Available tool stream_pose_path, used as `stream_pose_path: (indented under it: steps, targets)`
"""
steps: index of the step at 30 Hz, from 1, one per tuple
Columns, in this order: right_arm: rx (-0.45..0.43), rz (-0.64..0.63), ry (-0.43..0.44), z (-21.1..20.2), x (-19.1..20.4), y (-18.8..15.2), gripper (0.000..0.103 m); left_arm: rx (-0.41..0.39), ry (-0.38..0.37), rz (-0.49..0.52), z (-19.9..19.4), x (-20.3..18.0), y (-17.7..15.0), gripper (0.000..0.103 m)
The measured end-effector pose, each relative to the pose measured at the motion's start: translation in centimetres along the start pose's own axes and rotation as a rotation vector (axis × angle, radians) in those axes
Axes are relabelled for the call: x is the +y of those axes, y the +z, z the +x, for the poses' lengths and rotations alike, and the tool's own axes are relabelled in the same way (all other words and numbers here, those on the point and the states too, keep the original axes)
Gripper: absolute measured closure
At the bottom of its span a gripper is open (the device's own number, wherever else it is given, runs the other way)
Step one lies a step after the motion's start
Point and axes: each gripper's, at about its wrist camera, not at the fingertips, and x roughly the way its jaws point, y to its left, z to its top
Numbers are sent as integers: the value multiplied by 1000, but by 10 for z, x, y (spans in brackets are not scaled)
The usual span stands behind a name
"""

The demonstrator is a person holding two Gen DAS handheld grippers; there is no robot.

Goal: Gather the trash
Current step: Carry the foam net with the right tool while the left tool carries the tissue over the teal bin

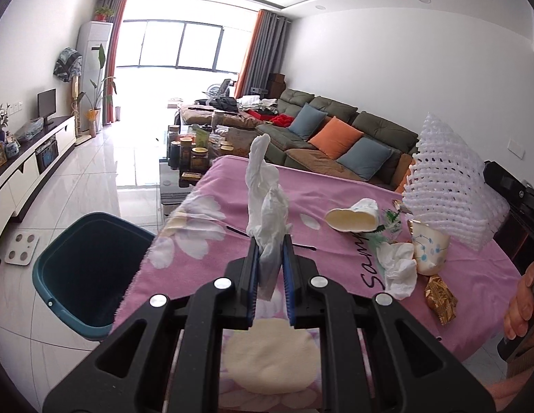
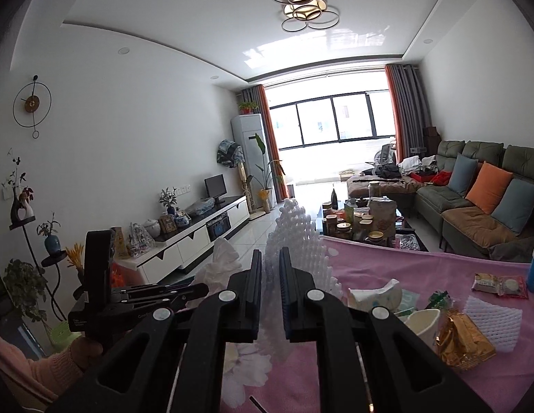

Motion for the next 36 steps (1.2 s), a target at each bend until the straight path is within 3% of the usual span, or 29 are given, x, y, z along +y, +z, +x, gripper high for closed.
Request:
stream_pose_path:
  steps: [12, 20, 28, 36]
  targets:
    - [166, 1, 303, 138, 54, 16, 94, -5, 262, -119, -25, 115, 3, 90]
    - [266, 41, 418, 209, 90, 14, 94, 45, 355, -169, -21, 173, -4, 89]
    - [372, 75, 454, 271, 118, -4, 94, 116, 397, -201, 8, 205, -16, 88]
    - [529, 66, 395, 321, 135, -33, 93, 167, 423, -226, 41, 224, -29, 88]
